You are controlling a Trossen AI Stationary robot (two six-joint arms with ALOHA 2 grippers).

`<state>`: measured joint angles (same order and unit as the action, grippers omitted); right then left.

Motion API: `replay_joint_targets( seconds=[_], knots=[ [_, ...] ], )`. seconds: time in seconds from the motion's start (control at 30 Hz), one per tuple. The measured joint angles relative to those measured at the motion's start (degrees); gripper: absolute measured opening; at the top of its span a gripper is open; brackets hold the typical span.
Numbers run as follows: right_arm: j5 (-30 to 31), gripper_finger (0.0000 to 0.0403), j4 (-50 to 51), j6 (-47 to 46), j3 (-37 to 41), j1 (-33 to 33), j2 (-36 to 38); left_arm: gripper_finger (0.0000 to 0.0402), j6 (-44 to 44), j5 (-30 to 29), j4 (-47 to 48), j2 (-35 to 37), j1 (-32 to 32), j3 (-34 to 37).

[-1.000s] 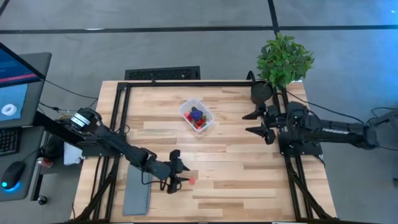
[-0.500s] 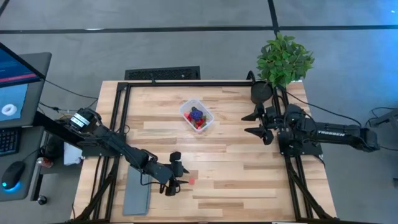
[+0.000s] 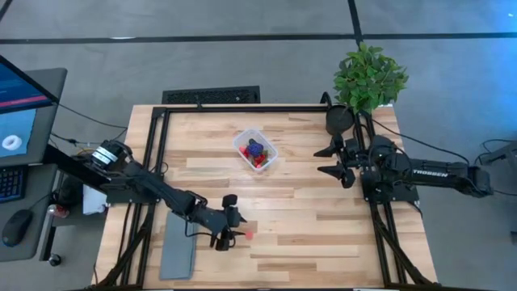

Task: Pick and placing Produce into tupperware
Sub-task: Put the peach into the transparent container

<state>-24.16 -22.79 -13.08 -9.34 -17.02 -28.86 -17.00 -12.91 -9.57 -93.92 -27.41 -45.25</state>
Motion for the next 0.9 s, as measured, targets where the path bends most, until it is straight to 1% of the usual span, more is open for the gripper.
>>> replay_joint_targets(
  seconds=[0.1,0.17,0.27,0.37,0.6,0.83,0.9],
  knots=[
    [0.0,0.0286,0.0,0.02,0.0,0.0,0.0,0.019,0.05,1.73,-0.66,-1.78,0.7,0.01],
    [0.08,0.0286,0.01,0.0,0.02,0.0,0.0,0.019,-0.24,3.63,-2.97,-3.77,1.03,-0.03],
    [0.07,0.0286,0.04,-0.13,0.02,0.0,0.02,0.019,-2.23,4.03,-4.39,-5.93,1.02,-0.02],
    [0.07,0.0286,0.26,-0.39,0.02,0.0,0.0,0.019,-3.37,3.32,-5.52,-6.57,1.0,-0.06],
    [0.09,0.0286,0.46,-0.06,0.02,0.0,0.0,0.019,-1.81,3.96,-5.39,-6.57,1.0,-0.04],
    [0.26,0.0286,0.47,0.99,0.02,0.0,0.0,0.019,-1.37,6.48,-7.25,-8.84,1.09,-0.47],
    [0.24,0.0286,0.7,1.05,0.04,-0.07,0.0,0.019,-1.37,6.7,-6.13,-9.52,1.13,-0.94]
  ],
)
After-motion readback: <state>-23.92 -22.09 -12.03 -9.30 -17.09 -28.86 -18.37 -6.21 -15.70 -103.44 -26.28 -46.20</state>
